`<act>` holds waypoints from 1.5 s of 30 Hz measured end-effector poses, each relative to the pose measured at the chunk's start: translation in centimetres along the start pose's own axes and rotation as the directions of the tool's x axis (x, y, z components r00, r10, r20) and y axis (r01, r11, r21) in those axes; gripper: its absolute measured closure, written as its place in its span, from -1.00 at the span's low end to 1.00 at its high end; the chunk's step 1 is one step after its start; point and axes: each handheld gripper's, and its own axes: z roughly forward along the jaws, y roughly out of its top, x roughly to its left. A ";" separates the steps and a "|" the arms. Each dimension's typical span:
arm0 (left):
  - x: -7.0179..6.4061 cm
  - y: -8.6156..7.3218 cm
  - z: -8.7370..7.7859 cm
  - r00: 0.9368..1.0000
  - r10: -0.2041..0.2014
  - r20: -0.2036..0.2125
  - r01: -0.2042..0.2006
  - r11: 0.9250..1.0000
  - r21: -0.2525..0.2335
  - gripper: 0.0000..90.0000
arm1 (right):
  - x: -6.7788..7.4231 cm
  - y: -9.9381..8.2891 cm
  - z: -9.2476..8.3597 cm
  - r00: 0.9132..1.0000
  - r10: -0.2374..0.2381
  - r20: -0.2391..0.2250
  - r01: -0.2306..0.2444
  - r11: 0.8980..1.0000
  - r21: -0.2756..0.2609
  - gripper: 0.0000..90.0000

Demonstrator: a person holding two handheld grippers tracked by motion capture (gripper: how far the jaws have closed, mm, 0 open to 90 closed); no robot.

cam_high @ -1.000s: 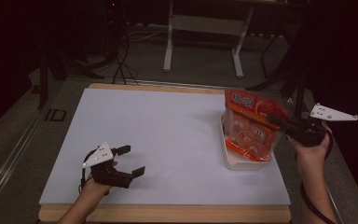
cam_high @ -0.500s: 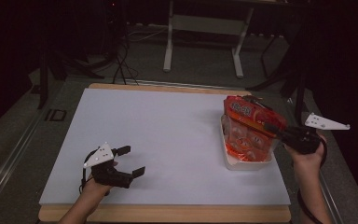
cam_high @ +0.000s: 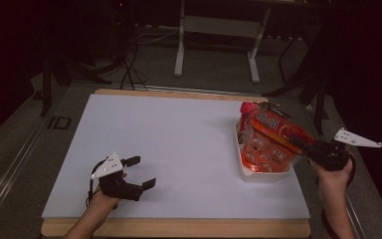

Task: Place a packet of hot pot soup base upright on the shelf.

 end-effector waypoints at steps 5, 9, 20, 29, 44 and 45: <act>0.0 -0.1 -0.1 1.000 -0.002 -0.001 0.002 1.000 -0.002 -0.94 | 1.2 2.3 -0.6 0.999 -0.034 0.011 0.035 0.998 -0.059 0.61; 0.0 -0.1 -0.1 1.000 -0.003 0.000 0.003 1.000 -0.001 -0.94 | 2.3 3.7 -0.8 0.998 -0.062 0.027 0.065 0.994 -0.090 0.50; -0.1 -0.3 0.0 1.000 0.005 0.001 -0.005 1.000 0.007 -0.94 | 6.8 6.0 1.0 0.981 -0.195 -0.021 0.191 0.974 -0.124 0.23; 0.1 -0.5 0.0 1.000 -0.006 0.002 0.005 1.000 0.007 -0.94 | 9.1 5.8 2.6 0.970 -0.234 -0.058 0.227 0.968 -0.104 0.26; -0.1 -0.4 -0.1 1.000 0.003 0.004 -0.003 1.000 0.006 -0.94 | 11.4 2.7 6.1 0.962 -0.208 -0.179 0.201 0.978 -0.056 -0.33; -0.1 -0.4 -0.1 1.000 0.003 0.004 -0.003 1.000 0.006 -0.94 | 11.4 2.7 6.1 0.962 -0.208 -0.179 0.201 0.978 -0.056 -0.33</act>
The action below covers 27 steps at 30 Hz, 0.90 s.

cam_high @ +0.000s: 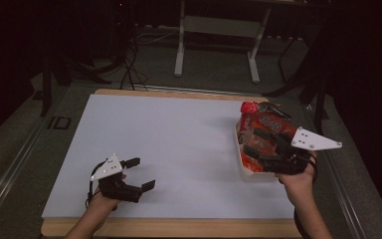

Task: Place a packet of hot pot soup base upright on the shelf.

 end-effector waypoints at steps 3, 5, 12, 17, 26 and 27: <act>0.0 0.0 0.0 1.000 0.001 0.002 -0.001 1.000 0.000 -0.94 | 0.4 -1.2 0.7 1.000 0.024 -0.014 -0.024 1.000 0.008 -0.45; 0.0 0.0 0.0 1.000 0.002 0.001 -0.002 1.000 -0.001 -0.94 | 0.6 -1.7 1.0 0.999 0.034 -0.027 -0.033 0.999 0.006 -0.53; -0.1 -0.1 0.1 1.000 0.007 0.002 -0.007 1.000 0.004 -0.94 | 0.9 -3.8 1.9 0.997 0.055 -0.051 -0.054 0.998 0.031 -0.67; -0.2 -0.1 0.1 1.000 0.013 0.005 -0.013 1.000 0.001 -0.94 | 1.3 -6.4 3.2 0.996 0.061 -0.063 -0.056 0.995 0.085 -0.69; -0.4 -0.1 0.0 1.000 0.023 0.004 -0.023 1.000 -0.001 -0.94 | 1.8 -9.7 4.5 0.994 0.080 -0.078 -0.065 0.982 0.177 -0.68; -0.4 -0.2 -0.1 1.000 0.021 0.004 -0.021 1.000 0.000 -0.94 | 1.8 -9.8 4.6 0.993 0.083 -0.083 -0.067 0.981 0.181 -0.68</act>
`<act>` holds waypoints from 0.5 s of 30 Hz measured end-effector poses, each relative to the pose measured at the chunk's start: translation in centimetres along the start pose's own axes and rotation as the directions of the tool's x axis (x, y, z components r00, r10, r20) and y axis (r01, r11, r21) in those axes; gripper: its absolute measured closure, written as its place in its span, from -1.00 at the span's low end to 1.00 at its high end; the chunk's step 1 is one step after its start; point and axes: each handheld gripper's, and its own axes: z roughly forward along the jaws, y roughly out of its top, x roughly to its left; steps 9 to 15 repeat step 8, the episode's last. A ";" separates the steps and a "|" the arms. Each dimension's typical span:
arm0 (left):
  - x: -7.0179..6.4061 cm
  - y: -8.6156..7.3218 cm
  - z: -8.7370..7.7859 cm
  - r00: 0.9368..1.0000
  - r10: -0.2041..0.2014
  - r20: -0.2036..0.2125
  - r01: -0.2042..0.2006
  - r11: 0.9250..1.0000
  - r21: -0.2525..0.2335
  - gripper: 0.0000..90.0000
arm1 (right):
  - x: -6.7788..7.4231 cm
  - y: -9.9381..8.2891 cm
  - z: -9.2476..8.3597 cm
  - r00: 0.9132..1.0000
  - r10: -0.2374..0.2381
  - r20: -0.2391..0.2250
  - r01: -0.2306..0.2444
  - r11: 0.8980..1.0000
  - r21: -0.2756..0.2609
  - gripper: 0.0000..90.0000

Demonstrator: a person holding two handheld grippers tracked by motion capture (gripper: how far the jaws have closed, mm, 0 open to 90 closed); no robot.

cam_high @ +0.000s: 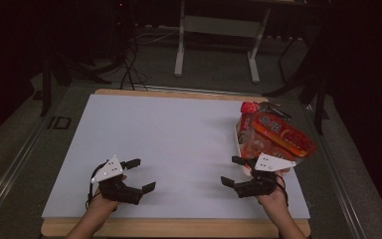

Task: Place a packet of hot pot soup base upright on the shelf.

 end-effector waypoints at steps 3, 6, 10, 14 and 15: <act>-0.1 0.0 0.0 1.000 0.009 -0.001 -0.009 1.000 0.005 -0.94 | 0.0 -0.2 0.3 1.000 -0.002 0.001 0.002 1.000 0.013 -0.68; -0.1 0.0 0.0 1.000 0.008 0.001 -0.008 1.000 0.003 -0.94 | -0.1 -0.4 0.5 1.000 0.003 -0.008 -0.003 1.000 0.021 -0.68; -0.1 0.0 0.0 1.000 0.009 0.001 -0.009 1.000 0.002 -0.94 | 0.0 -0.5 0.6 1.000 -0.010 -0.001 0.010 0.999 0.030 -0.68; -0.1 0.0 0.0 1.000 0.009 0.001 -0.009 1.000 0.002 -0.94 | 0.0 -0.5 0.6 1.000 -0.010 -0.001 0.010 0.999 0.030 -0.68; -0.1 0.0 0.0 1.000 0.009 0.001 -0.009 1.000 0.002 -0.94 | 0.0 -0.5 0.6 1.000 -0.010 -0.001 0.010 0.999 0.030 -0.68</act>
